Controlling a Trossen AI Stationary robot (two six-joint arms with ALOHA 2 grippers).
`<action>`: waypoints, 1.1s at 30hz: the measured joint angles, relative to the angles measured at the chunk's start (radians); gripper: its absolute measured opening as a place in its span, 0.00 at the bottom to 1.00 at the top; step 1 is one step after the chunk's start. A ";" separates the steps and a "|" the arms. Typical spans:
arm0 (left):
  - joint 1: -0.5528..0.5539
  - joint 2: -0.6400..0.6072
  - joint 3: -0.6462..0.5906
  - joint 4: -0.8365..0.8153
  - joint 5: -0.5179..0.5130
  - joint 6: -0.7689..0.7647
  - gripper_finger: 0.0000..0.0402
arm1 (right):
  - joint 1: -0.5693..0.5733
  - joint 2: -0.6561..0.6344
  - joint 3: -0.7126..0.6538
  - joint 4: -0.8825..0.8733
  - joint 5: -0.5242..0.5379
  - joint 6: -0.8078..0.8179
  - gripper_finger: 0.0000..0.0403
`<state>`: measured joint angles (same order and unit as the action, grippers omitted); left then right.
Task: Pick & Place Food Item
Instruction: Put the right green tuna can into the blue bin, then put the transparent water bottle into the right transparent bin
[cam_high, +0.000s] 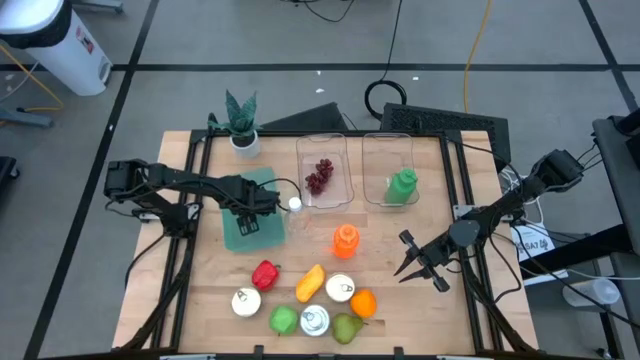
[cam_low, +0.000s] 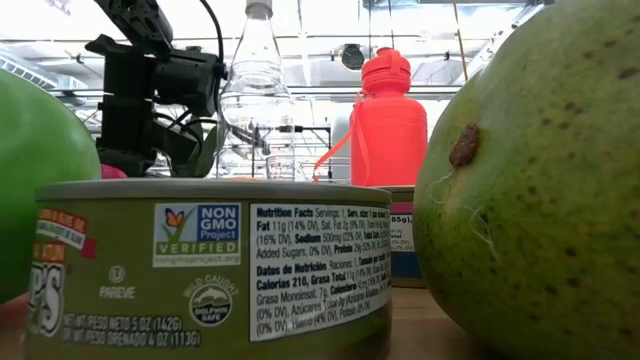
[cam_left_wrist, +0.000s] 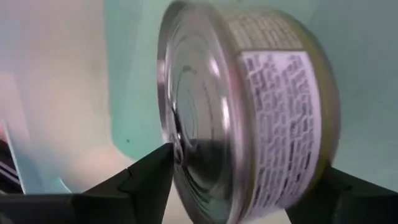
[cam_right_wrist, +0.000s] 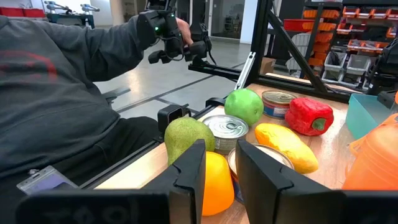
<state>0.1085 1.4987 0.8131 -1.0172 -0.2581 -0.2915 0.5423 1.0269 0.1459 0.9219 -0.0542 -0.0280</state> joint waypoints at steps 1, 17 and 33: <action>0.000 -0.004 0.000 0.000 0.000 -0.003 0.66 | 0.000 0.000 0.000 0.000 0.000 0.000 0.19; 0.000 -0.026 0.093 -0.016 0.058 -0.002 0.66 | 0.000 0.000 0.000 -0.017 0.000 -0.002 0.19; -0.054 -0.034 0.095 -0.133 0.039 -0.056 0.65 | 0.000 0.000 0.000 -0.019 0.000 0.000 0.19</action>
<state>0.0546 1.4645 0.9084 -1.1499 -0.2194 -0.3473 0.5423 1.0267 0.1459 0.9031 -0.0540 -0.0277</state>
